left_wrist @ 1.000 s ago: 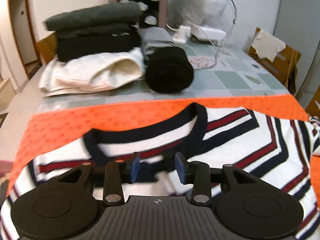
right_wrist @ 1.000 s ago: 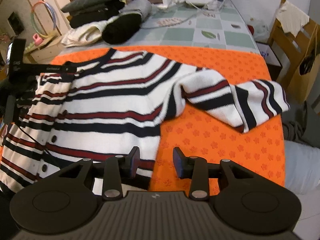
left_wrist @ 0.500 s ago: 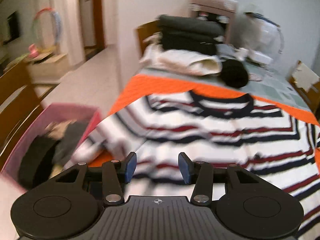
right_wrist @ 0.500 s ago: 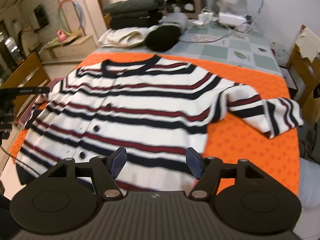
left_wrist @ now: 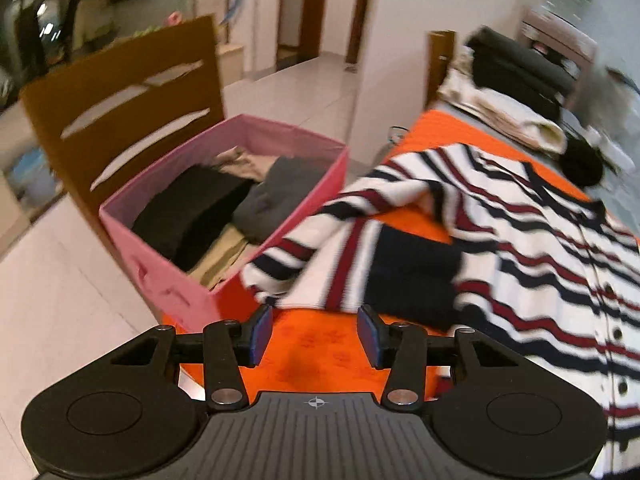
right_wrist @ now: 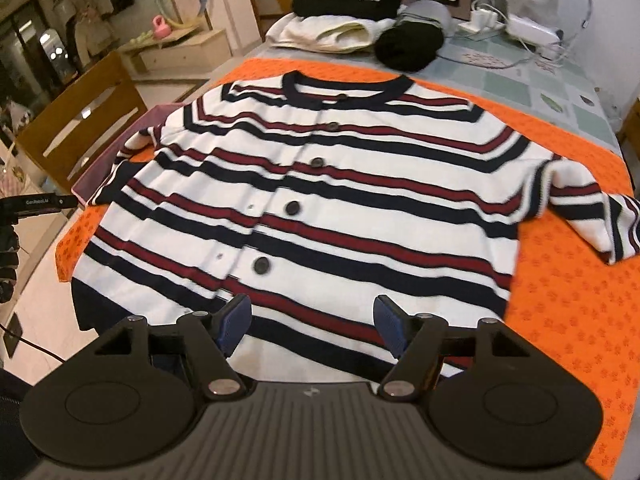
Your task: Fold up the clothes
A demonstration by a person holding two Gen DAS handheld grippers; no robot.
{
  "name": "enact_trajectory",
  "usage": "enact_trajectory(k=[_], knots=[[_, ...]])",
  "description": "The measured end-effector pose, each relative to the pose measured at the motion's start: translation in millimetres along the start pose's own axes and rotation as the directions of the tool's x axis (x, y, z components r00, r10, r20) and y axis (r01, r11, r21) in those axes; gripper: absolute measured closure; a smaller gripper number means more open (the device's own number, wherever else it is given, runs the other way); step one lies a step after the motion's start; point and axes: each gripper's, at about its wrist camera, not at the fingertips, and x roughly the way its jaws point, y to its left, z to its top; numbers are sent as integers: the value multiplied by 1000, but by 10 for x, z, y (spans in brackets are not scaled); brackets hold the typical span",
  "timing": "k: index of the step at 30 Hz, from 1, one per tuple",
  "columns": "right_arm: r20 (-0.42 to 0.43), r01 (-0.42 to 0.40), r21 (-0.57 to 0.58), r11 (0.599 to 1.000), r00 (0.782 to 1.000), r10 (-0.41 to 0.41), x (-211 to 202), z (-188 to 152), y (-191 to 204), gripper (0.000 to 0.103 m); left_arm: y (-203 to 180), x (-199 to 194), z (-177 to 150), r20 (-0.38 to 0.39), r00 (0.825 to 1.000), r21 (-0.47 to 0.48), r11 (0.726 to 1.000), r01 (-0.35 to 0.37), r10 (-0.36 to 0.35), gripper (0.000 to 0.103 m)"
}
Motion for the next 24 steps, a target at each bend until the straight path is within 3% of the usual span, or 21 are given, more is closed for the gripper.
enact_trajectory(k=[4,8,12,16,18,21,24], knots=[[-3,41,14,999,999,-41,92,122,287,29,362,272,99,-54,996,-143,988,57,-66,53],[-6,68,39,997,998,-67,172,236,550,29,645,591,143,-113,985,-289,953,93,-131,49],[-18,91,31,995,996,-90,257,344,817,29,820,846,168,-148,972,-391,913,112,-183,47],[-23,121,29,992,992,-121,302,418,1002,29,940,1089,232,-198,957,-440,891,108,-213,50],[-22,136,40,990,991,-135,320,439,1056,29,961,1221,237,-242,939,-448,886,115,-244,60],[-19,155,60,986,988,-154,342,439,1125,29,949,1322,260,-281,915,-420,895,153,-288,97],[-14,171,87,981,985,-170,355,413,1178,29,960,1207,385,-222,947,-348,926,147,-234,98]])
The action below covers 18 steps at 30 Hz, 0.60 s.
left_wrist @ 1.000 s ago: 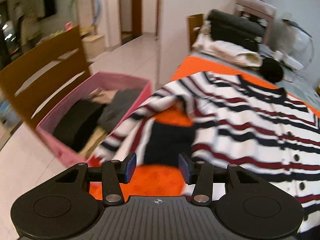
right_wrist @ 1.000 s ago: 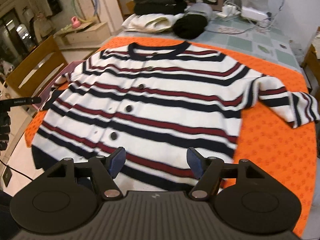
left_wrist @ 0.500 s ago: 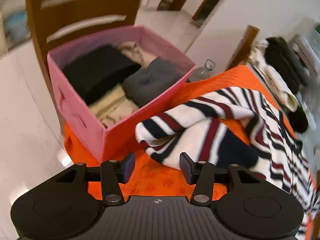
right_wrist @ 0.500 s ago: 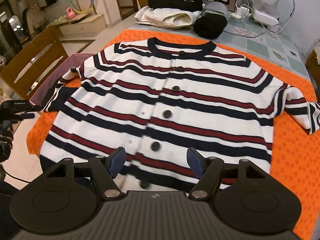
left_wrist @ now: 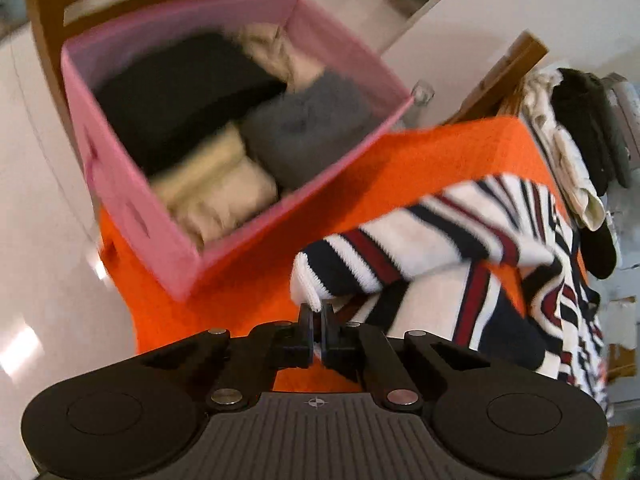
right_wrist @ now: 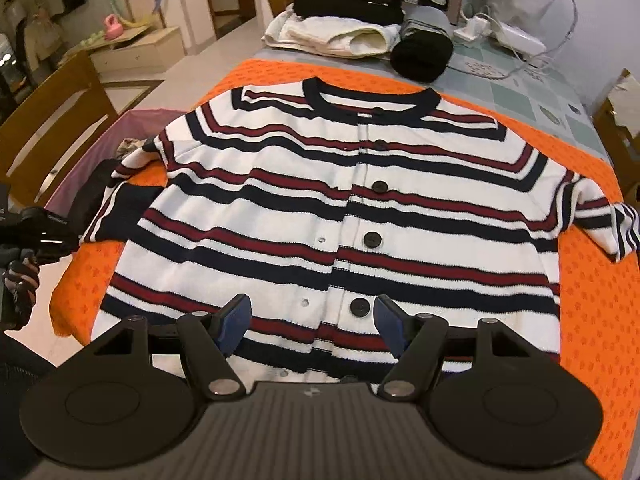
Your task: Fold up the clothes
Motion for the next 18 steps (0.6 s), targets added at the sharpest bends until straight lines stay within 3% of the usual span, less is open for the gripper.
enact_trajectory(k=[2,6,8,11,14,18], knots=[[5,8,17,1000,1000,-8,-3,-30,28,29,-31,-139,121,68,997,51,997,-50,47,98],[9,16,44,999,1000,-16,10,-90,72,29,-93,-453,478,205,972,137,981,-140,110,98],[12,20,53,998,1000,-21,16,-116,91,29,-154,-580,680,215,971,191,971,-143,100,98],[27,23,62,998,999,-25,4,-136,126,29,-298,-739,876,167,985,268,959,-92,47,98],[59,4,40,999,998,-6,-28,-135,214,29,-472,-858,999,67,998,300,954,-2,-18,98],[123,-64,-46,997,990,69,-80,-74,453,29,-684,-988,1046,-46,996,292,952,92,-82,98]])
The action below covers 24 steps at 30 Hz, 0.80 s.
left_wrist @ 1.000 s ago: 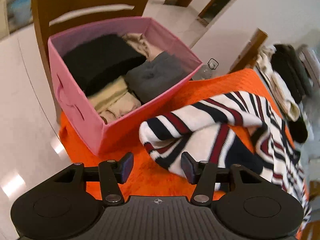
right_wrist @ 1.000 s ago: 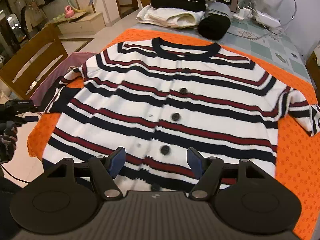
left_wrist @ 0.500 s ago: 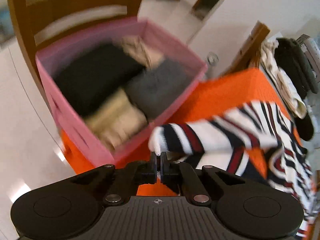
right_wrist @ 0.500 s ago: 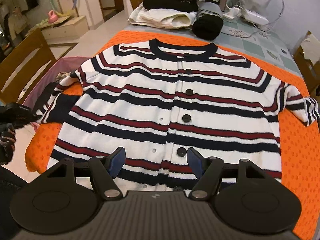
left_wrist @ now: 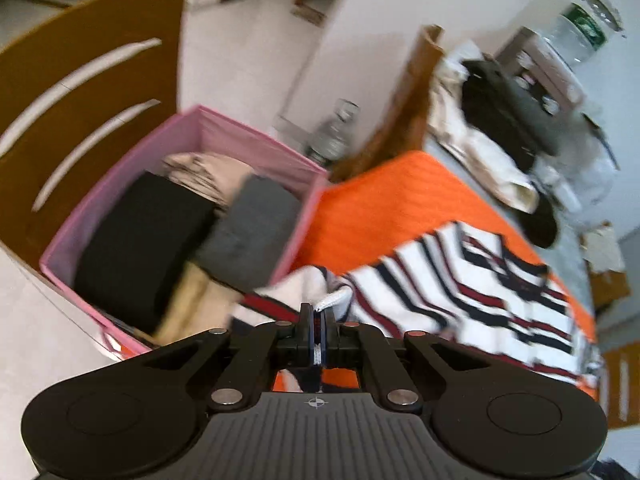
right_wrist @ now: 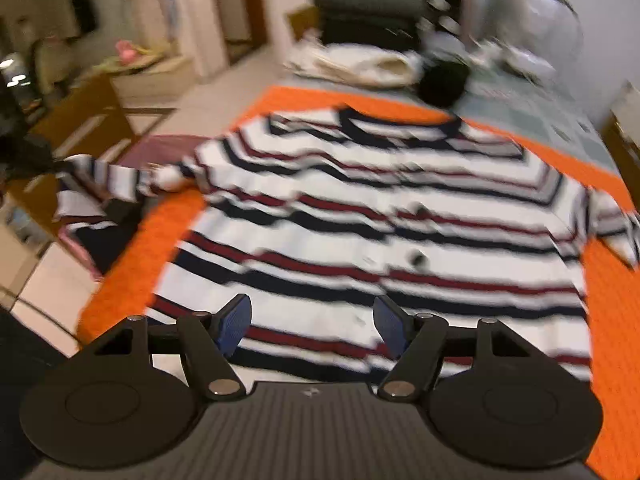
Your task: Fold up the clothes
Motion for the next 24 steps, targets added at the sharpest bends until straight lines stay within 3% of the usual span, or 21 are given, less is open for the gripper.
enact_trajectory(k=[3,8,14,18,20,22,24], knots=[[60,-80,-76,994,995,85,-3,117,254,30,-160,-75,38,-40,997,-13,998,62,-62,98],[122,-230,-159,960,961,250,161,352,731,30,-400,-115,66,-81,990,-64,992,110,-115,98],[57,-412,-294,862,893,446,687,594,1319,30,-642,-183,79,-72,986,-72,987,146,-152,98],[41,-428,-306,850,886,461,1051,651,1516,32,-756,-266,72,-56,983,-73,982,172,-176,98],[31,-420,-285,862,894,446,1209,653,1534,48,-813,-331,54,-32,985,-43,985,165,-167,98],[5,-453,-253,855,883,470,1253,665,1483,97,-840,-354,24,-24,984,-41,984,175,-176,98],[-16,-484,-222,846,870,494,1269,677,1423,97,-856,-367,-7,-21,981,-45,981,190,-191,98]])
